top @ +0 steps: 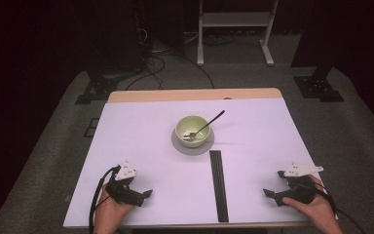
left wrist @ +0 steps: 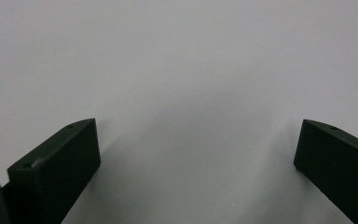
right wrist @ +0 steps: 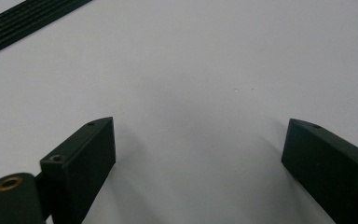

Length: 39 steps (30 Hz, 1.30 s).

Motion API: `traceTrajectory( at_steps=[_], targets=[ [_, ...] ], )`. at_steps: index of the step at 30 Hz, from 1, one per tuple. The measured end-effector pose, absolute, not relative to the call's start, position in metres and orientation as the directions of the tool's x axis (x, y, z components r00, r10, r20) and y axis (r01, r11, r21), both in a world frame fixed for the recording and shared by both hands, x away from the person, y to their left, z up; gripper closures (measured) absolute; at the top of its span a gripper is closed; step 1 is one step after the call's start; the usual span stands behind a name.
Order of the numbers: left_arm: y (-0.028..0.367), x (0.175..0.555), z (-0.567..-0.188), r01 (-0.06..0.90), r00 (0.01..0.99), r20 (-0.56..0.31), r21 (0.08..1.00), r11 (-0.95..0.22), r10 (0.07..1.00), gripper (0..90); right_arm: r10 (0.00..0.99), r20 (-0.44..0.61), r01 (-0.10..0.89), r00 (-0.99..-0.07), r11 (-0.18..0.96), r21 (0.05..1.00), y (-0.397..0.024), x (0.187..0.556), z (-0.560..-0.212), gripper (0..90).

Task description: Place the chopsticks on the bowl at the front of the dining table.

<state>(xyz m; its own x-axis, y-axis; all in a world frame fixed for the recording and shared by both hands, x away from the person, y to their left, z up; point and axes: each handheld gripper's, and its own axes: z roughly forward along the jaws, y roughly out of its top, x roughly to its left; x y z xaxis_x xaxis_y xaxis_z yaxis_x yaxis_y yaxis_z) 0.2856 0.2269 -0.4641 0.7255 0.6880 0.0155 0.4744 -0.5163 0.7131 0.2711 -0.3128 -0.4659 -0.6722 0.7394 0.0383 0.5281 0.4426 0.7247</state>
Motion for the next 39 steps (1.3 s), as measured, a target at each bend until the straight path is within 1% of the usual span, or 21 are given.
traceTrajectory(
  at_steps=[4,11,15,18,31,39],
  targets=[
    [0.2268,0.2854,-0.4642,0.474,0.725,0.015,0.714,-0.515,0.688,0.0,0.741,0.013,0.521,-0.671,0.459,0.719,-0.3104,0.2702,-0.4659,8.5],
    [0.227,0.2855,-0.4643,0.473,0.726,0.016,0.714,-0.516,0.688,0.0,0.741,0.013,0.52,-0.672,0.459,0.721,-0.3105,0.27,-0.466,8.5],
    [0.227,0.2855,-0.4642,0.473,0.726,0.016,0.714,-0.516,0.688,0.0,0.741,0.025,0.524,-0.671,0.45,0.723,-0.3117,0.2705,-0.4655,8.7],
    [0.227,0.2856,-0.4642,0.473,0.726,0.016,0.714,-0.517,0.687,0.0,0.746,0.056,0.539,-0.663,0.425,0.728,-0.3138,0.272,-0.4648,9.0],
    [0.2269,0.2854,-0.4643,0.474,0.725,0.015,0.714,-0.516,0.688,0.0,0.758,0.039,0.539,-0.651,0.425,0.727,-0.3138,0.2725,-0.4632,8.9],
    [0.227,0.2854,-0.4643,0.474,0.726,0.016,0.714,-0.516,0.688,0.0,0.755,0.055,0.539,-0.653,0.412,0.734,-0.3119,0.2786,-0.4615,8.9]
  ],
)
